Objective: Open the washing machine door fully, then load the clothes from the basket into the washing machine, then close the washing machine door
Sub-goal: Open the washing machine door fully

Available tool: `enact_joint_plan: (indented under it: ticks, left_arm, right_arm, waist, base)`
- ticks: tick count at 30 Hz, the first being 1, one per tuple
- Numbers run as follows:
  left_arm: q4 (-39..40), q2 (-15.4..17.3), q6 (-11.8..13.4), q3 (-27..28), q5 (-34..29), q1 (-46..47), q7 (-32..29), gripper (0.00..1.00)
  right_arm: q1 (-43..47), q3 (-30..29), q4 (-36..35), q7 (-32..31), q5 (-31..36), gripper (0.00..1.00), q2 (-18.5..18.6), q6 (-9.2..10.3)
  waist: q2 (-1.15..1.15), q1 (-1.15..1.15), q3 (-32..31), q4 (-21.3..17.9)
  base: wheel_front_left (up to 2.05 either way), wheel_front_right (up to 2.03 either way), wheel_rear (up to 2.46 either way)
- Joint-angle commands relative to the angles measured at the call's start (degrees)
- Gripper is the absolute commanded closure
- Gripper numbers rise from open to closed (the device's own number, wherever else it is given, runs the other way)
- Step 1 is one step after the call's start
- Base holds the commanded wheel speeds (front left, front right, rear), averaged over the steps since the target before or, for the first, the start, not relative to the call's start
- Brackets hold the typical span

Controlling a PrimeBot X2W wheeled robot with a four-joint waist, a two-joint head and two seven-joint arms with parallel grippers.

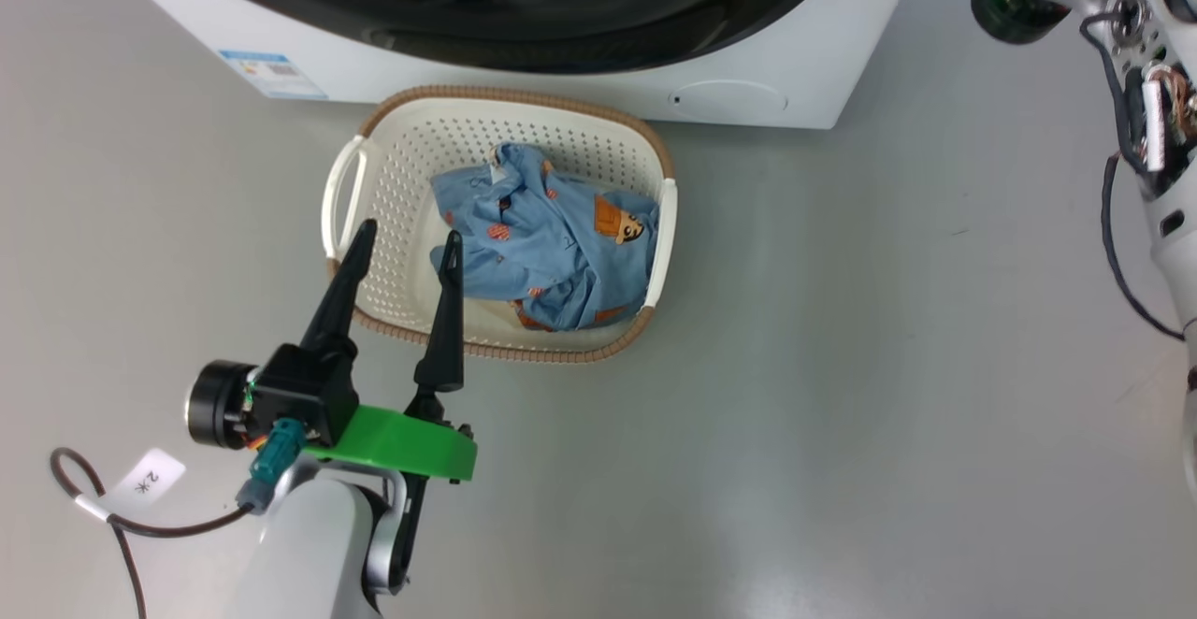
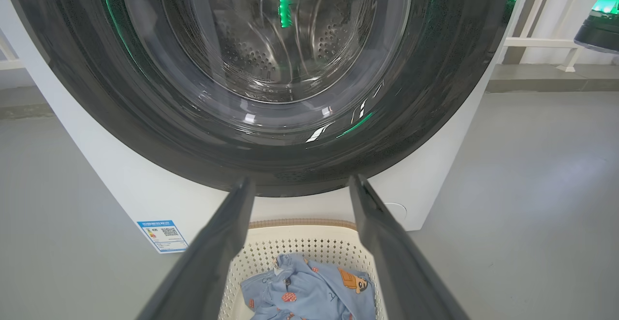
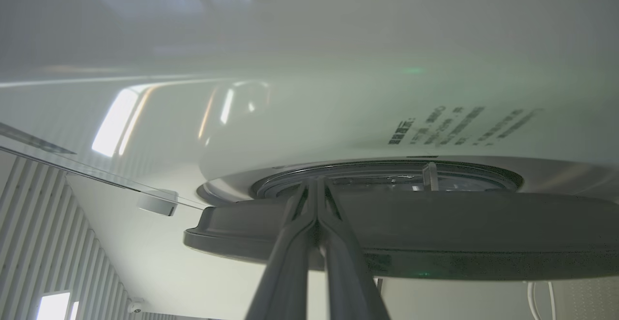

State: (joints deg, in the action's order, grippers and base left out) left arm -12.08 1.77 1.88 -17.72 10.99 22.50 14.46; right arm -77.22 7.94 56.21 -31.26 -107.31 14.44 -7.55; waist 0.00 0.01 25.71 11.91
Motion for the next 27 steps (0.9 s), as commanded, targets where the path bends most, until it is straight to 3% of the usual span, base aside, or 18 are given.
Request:
enact_joint_plan:
  ticks: [1,14,27]
  left_arm:
    - [1.8,1.1,0.7,1.3,0.8,0.9,0.5,0.00]
    - [2.6,1.1,1.9,-0.5,2.1,2.2,0.5,0.00]
    - [2.3,1.1,2.6,-0.8,2.7,2.3,0.5,0.00]
  right_arm:
    - [-1.8,1.0,-0.4,-0.3,1.1,1.00,-0.9,0.06]
    - [-9.3,5.0,7.2,-2.6,4.3,1.00,-1.4,0.06]
    - [-10.5,6.3,9.9,-5.2,5.6,1.00,-1.6,0.06]
  waist:
    - [0.00,-0.01,1.0,0.8]
    - [0.00,-0.01,3.3,2.5]
    - [0.00,-0.01,3.6,2.7]
  base:
    - [0.00,0.00,0.00]
    - [0.00,0.00,0.00]
    - [0.00,0.00,0.00]
